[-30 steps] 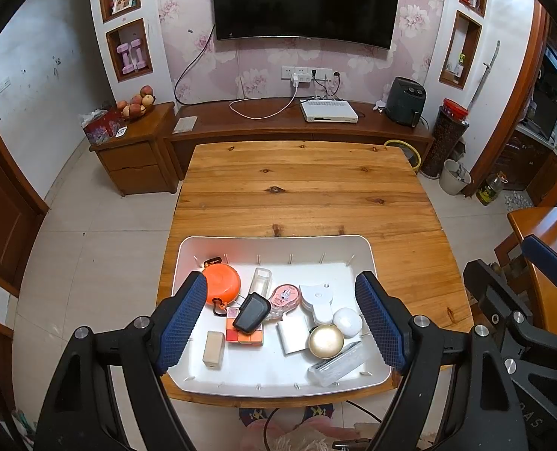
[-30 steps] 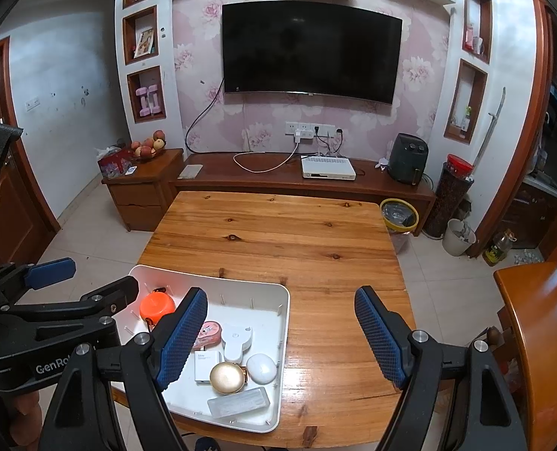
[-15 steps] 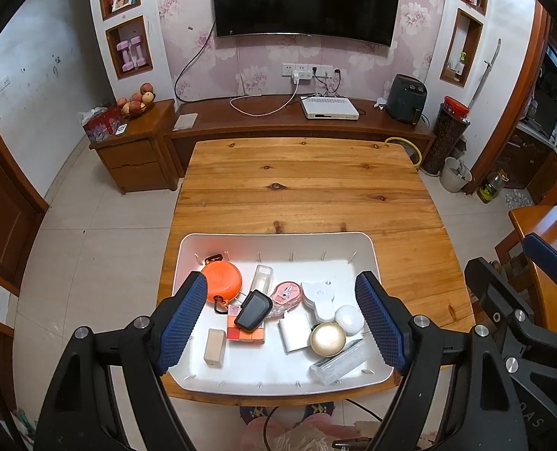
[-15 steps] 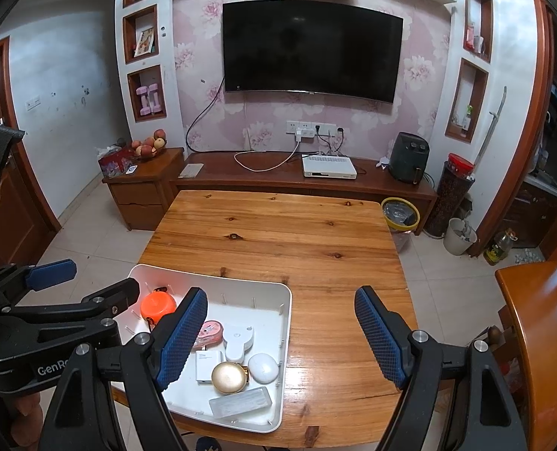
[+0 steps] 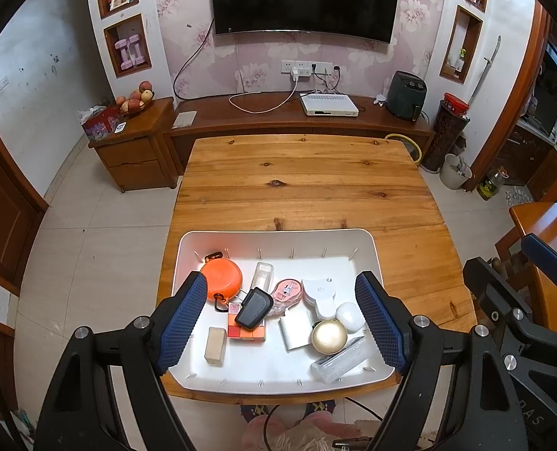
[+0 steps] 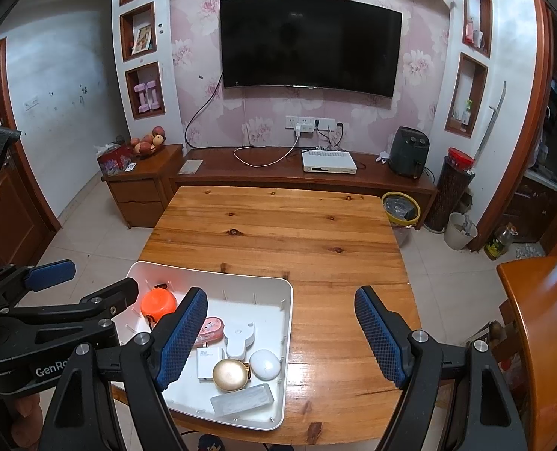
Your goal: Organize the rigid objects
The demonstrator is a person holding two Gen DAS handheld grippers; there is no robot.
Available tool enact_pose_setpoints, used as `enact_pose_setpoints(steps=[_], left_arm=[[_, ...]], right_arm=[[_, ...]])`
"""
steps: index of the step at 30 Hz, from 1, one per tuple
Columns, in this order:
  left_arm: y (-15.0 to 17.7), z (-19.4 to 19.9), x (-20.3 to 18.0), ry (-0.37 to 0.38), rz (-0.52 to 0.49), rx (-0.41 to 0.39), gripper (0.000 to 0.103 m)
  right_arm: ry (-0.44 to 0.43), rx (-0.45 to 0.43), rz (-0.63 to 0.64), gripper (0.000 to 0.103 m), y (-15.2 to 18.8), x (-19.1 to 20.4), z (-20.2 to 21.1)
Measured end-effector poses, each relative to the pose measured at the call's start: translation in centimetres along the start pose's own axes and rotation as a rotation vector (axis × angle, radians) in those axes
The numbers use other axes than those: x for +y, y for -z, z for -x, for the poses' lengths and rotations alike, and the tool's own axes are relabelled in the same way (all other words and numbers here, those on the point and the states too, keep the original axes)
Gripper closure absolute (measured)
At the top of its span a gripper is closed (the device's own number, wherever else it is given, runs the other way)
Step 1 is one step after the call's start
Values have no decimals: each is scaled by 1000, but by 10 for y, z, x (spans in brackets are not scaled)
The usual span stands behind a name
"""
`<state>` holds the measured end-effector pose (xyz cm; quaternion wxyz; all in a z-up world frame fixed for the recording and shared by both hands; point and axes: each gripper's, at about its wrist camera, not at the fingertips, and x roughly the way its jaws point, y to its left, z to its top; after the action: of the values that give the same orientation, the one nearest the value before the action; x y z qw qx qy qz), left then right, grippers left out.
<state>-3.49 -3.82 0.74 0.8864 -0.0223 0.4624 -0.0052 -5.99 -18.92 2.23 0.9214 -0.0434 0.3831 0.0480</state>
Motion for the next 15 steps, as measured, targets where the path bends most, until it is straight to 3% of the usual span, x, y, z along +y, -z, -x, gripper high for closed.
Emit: enact_pose_setpoints(steps=[15], left_arm=[[10,-3,6,-2,1,9,20]], right_arm=[[-2,7,-5,22,3,1,-2]])
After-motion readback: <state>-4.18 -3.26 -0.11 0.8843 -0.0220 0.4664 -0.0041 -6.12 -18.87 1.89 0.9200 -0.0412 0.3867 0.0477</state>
